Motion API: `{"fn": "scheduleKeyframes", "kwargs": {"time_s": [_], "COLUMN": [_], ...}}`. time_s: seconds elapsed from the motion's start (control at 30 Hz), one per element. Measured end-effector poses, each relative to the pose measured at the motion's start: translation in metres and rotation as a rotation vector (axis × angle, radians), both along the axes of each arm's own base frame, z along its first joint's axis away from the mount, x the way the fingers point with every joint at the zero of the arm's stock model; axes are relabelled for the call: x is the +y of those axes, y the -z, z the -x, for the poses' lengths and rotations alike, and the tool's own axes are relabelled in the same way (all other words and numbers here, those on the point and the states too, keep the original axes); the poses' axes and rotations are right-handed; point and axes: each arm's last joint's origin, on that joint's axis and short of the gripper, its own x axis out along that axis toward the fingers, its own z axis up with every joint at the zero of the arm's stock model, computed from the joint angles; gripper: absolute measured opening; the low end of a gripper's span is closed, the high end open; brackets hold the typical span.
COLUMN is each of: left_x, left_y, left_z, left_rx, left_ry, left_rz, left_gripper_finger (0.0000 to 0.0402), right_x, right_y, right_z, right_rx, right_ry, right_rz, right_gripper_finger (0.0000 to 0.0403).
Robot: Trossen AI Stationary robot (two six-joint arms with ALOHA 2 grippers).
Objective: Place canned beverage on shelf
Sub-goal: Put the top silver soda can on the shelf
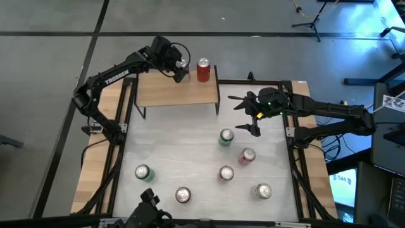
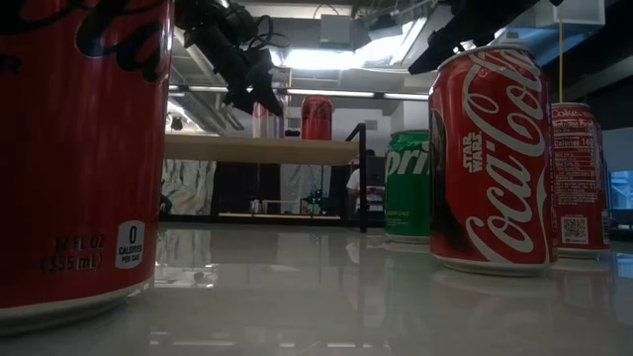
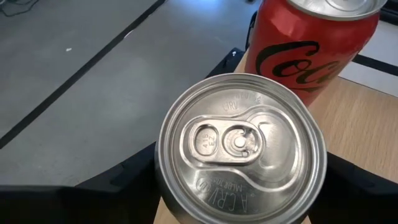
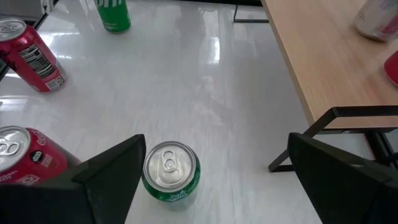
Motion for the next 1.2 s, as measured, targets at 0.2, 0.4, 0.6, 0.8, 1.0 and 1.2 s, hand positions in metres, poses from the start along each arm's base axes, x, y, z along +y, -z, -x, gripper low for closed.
{"fn": "scheduleKeyframes", "kwargs": {"time_s": [0.2, 0.4, 0.6, 0.8, 1.0, 1.2], "left_x": [-0.0005, -0.0009, -0.0016, -0.0017, -0.0017, -0.0017], "left_y": [0.0001, 0.0000, -0.0005, -0.0003, -0.0003, -0.0002], "left_z": [-0.0009, -0.0019, -0.0032, -0.0031, -0.0031, -0.0030], "left_rx": [-0.005, -0.007, -0.008, -0.020, -0.018, -0.017], "left_ry": [0.007, 0.002, 0.007, -0.011, -0.009, -0.008], "left_rz": [0.000, -0.008, -0.016, 0.003, 0.000, 0.001], "left_gripper_finger": [0.0304, 0.0324, 0.0326, 0.0327, 0.0328, 0.0328], "right_x": [0.0000, 0.0000, 0.0000, 0.0000, 0.0001, 0.0001], "right_y": [0.0001, 0.0003, 0.0003, 0.0004, 0.0004, 0.0008], "right_z": [0.0001, 0.0002, 0.0002, 0.0003, 0.0003, 0.0006], "right_rx": [0.002, 0.003, 0.004, 0.005, 0.005, 0.010], "right_ry": [0.000, 0.000, 0.000, 0.000, 0.000, 0.000], "right_rz": [0.000, -0.001, -0.001, -0.001, -0.001, -0.002], "right_gripper_finger": [0.0386, 0.0386, 0.0386, 0.0386, 0.0386, 0.0386]}}
